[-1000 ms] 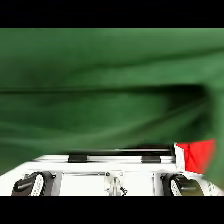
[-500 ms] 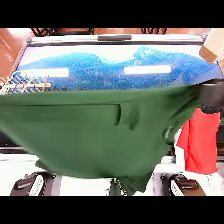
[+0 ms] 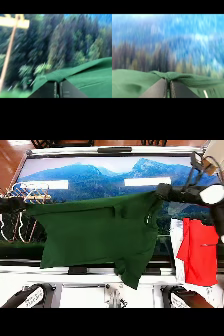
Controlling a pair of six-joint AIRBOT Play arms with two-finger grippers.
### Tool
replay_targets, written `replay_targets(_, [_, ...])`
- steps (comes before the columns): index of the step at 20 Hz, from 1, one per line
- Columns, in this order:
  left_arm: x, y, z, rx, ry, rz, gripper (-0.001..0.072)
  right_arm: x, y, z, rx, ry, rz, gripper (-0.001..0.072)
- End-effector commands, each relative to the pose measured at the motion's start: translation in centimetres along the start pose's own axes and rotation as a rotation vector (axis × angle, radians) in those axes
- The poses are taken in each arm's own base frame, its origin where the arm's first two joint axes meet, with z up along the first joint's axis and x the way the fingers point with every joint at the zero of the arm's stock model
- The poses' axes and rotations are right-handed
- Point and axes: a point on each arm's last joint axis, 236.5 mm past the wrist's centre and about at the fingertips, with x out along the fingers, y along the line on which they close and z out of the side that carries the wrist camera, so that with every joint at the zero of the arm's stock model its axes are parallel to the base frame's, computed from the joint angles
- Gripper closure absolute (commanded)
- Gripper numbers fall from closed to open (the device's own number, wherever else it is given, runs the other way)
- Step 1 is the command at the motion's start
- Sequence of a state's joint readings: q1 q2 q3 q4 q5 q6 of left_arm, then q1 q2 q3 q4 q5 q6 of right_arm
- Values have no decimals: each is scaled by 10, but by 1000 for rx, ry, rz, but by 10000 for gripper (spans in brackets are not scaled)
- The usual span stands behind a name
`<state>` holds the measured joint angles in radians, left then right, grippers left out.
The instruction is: Fold the shirts.
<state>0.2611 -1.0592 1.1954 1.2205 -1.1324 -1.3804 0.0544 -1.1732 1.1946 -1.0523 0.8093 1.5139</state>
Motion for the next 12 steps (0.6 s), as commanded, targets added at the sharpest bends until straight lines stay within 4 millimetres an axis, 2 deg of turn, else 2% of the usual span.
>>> replay_targets(1, [55,7,34,-117,-96,-52,675,49,-22,37,24,-186,-40,637])
replay_targets(3, [79,24,53,-145,-168,-20,675,69,-40,37,52,-198,-69,637])
replay_targets(5, [105,36,56,-186,-183,-9,675,90,-50,15,64,-126,-82,637])
replay_targets(9, [165,45,11,-238,-13,-19,675,119,-54,-45,56,87,-91,637])
replay_targets(11, [179,47,-7,-249,53,-24,675,123,-54,-72,50,191,-92,637])
replay_targets(12, [181,46,-12,-231,74,-29,675,121,-55,-82,39,235,-97,637])
